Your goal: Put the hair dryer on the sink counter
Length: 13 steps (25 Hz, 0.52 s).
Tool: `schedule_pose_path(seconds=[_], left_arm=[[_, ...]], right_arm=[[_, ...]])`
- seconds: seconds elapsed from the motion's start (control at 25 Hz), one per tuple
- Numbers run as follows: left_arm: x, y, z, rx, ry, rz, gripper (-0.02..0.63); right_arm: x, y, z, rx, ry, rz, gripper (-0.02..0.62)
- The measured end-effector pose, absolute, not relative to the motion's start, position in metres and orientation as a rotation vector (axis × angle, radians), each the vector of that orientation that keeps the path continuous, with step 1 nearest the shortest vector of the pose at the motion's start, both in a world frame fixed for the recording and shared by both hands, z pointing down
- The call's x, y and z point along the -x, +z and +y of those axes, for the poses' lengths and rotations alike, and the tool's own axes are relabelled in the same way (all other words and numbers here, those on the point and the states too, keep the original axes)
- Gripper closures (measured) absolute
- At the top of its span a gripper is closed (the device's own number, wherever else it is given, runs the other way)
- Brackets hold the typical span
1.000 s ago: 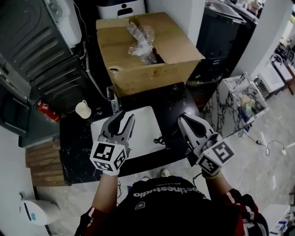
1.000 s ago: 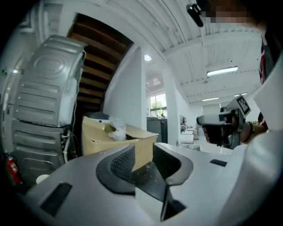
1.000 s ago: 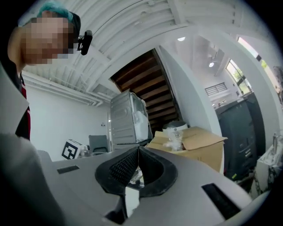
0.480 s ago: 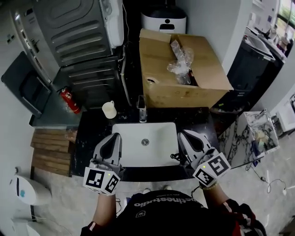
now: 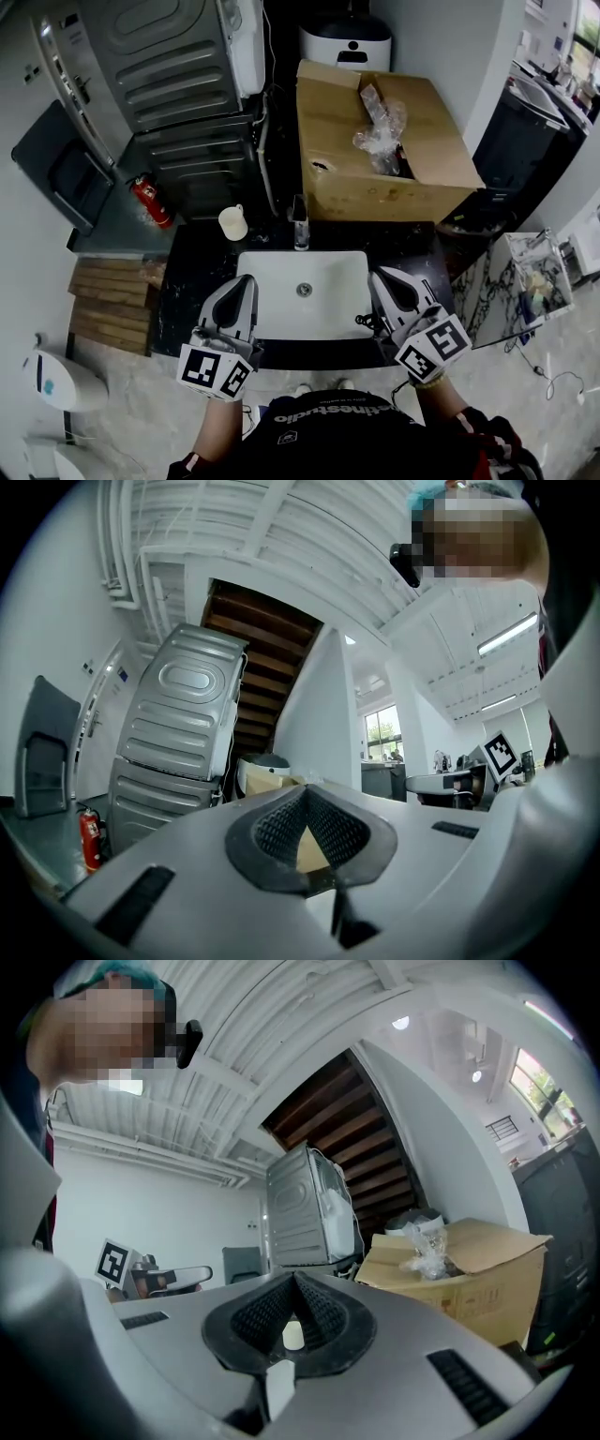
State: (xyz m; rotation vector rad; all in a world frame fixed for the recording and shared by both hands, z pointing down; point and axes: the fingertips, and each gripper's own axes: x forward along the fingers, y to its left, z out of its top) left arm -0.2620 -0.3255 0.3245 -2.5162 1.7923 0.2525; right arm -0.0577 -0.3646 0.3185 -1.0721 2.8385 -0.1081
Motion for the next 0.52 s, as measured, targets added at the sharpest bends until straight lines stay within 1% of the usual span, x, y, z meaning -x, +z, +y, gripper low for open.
schedule_pose_path(seconds=[0.52], left_arm=[[0.2567, 0.3307, -0.3315, 2.569, 0.249, 1.777, 0.591]], right_arm=[[0.0566, 0.3214, -0.3639, 1.098, -0.142, 2.853, 0.558]])
